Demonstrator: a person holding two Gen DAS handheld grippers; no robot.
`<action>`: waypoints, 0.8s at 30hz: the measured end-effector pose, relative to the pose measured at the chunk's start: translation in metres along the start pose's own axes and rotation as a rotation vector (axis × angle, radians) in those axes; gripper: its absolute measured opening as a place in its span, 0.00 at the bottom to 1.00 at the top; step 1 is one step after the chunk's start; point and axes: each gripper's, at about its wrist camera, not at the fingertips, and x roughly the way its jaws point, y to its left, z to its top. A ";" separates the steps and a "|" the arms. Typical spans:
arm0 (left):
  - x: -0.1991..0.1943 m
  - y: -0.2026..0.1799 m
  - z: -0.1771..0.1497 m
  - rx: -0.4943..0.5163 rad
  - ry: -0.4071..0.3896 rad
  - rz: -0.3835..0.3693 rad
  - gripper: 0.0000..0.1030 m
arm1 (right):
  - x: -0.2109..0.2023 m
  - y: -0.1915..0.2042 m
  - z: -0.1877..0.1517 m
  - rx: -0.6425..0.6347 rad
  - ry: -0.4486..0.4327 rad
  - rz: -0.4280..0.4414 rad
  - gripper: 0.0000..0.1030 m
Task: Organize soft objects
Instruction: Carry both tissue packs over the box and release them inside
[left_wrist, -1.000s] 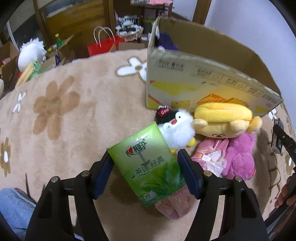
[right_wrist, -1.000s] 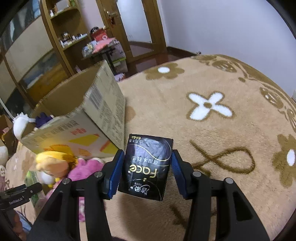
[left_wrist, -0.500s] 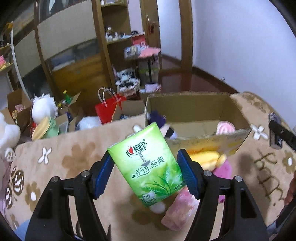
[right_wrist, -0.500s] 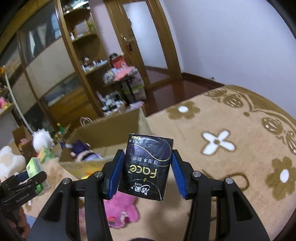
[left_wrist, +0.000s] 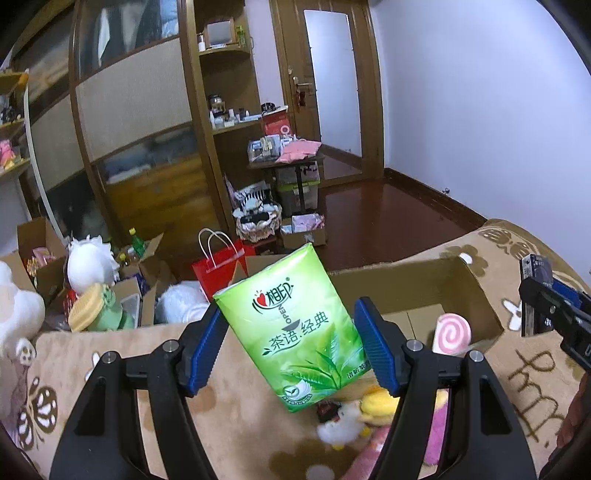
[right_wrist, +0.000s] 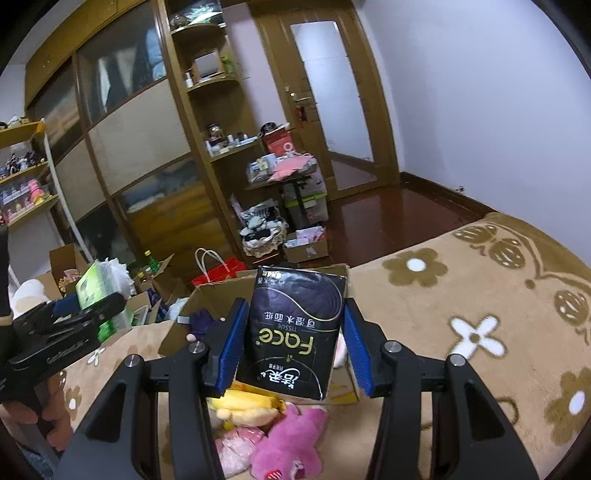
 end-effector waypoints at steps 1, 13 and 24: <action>0.002 0.000 0.002 0.003 -0.003 0.000 0.67 | 0.002 0.002 0.001 -0.010 -0.001 0.007 0.52; 0.031 -0.007 0.009 0.007 -0.018 -0.049 0.67 | 0.036 0.023 0.005 -0.130 0.014 -0.001 0.52; 0.055 -0.018 -0.010 0.038 0.004 -0.092 0.68 | 0.061 0.016 -0.001 -0.141 0.041 -0.029 0.52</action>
